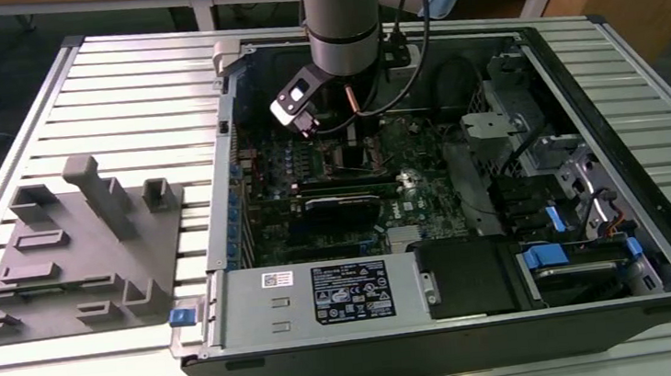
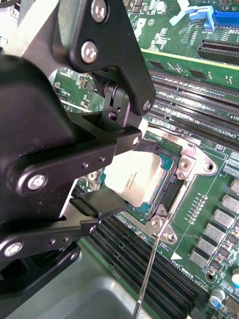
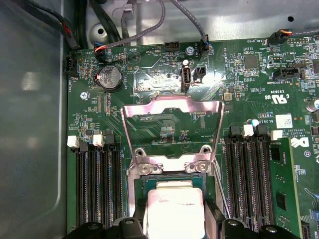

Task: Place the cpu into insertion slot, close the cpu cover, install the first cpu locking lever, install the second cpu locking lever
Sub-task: 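Place the cpu into insertion slot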

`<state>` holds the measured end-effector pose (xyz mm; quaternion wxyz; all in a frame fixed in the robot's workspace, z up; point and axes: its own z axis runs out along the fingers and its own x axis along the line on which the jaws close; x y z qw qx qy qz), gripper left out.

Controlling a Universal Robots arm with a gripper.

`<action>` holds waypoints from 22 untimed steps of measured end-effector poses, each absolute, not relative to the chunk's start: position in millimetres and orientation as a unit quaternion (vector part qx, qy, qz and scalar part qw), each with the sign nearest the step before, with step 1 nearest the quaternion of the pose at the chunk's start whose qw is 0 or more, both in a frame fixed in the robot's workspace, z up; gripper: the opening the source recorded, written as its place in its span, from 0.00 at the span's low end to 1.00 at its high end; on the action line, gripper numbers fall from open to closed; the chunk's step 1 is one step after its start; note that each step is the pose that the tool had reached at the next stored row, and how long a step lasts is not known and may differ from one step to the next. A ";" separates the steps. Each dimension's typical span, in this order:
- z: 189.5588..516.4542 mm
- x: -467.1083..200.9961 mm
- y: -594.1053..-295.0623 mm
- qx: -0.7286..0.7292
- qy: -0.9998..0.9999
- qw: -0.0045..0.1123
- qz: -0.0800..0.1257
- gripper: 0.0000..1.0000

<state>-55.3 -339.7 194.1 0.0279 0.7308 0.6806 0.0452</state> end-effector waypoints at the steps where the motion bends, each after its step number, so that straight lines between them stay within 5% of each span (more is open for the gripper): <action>1: 194.1 -55.3 -339.7 0.731 0.681 0.028 0.045 0.54; 22: 196.0 -55.3 -339.7 0.725 0.687 0.028 0.045 0.53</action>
